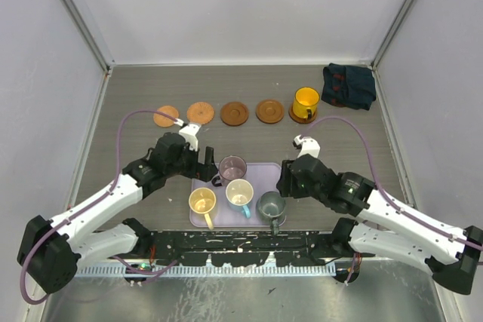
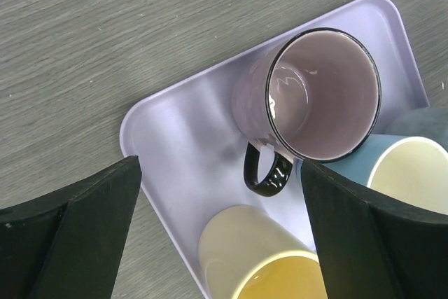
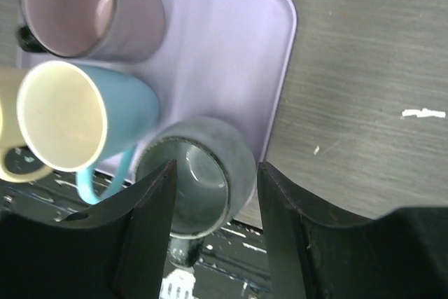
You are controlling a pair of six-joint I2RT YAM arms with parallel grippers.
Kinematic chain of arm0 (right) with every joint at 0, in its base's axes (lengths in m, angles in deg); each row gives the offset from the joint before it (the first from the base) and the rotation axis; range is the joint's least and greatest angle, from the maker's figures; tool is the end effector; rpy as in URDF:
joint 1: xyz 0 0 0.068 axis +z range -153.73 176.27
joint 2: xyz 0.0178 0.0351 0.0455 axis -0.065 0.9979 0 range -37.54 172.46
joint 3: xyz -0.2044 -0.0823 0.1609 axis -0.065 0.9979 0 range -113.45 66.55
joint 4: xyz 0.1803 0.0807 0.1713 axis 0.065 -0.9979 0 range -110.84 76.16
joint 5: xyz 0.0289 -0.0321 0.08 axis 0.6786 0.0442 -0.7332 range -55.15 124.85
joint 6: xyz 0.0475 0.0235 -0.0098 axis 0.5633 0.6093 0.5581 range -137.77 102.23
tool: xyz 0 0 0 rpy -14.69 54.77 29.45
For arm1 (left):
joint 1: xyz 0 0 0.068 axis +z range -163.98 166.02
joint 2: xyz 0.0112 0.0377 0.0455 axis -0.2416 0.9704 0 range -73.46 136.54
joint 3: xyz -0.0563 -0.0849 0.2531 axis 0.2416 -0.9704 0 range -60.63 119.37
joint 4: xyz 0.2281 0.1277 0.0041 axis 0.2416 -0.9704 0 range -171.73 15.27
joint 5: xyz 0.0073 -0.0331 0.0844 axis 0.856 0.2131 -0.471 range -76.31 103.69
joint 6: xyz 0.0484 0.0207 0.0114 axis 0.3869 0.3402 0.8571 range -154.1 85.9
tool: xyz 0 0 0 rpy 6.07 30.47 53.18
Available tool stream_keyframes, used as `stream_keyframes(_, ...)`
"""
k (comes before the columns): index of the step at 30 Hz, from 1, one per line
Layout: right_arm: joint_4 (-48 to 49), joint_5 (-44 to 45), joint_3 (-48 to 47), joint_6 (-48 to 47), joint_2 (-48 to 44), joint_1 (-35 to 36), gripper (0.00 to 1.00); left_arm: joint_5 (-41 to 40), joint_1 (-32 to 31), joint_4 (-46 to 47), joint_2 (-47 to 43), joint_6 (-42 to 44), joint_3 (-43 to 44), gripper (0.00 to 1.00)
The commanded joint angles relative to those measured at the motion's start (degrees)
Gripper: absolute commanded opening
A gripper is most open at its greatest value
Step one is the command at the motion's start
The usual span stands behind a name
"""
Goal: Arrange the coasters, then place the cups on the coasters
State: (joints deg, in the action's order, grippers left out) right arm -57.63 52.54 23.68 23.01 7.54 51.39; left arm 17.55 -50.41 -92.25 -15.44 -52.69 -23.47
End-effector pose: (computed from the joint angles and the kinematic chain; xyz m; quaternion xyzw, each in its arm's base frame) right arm 0.0980 0.1216 0.2733 -0.0572 0.9162 0.1793 0.3537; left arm 0.1726 -0.1304 0.2384 0.1540 0.8866 -0.2278 0.3719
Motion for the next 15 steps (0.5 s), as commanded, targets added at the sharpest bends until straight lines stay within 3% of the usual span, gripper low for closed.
stream_keyframes(1, -5.1, -2.0, -1.8, 2.0, 3.2, 1.2, 0.54, -1.8, -0.3, 0.8, -0.1, -1.0, 2.0, 0.98)
stream_keyframes(7, -5.2, -1.5, -1.3, 1.4, 8.0, 3.1, 0.51, -3.8, -0.3, 0.7, -1.1, -0.9, 1.4, 0.98)
stream_keyframes(15, -2.0, 2.0, 0.3, 2.4, 12.2, 3.9, 0.39, -4.6, -0.3, -0.3, -1.2, -0.2, 1.4, 0.98)
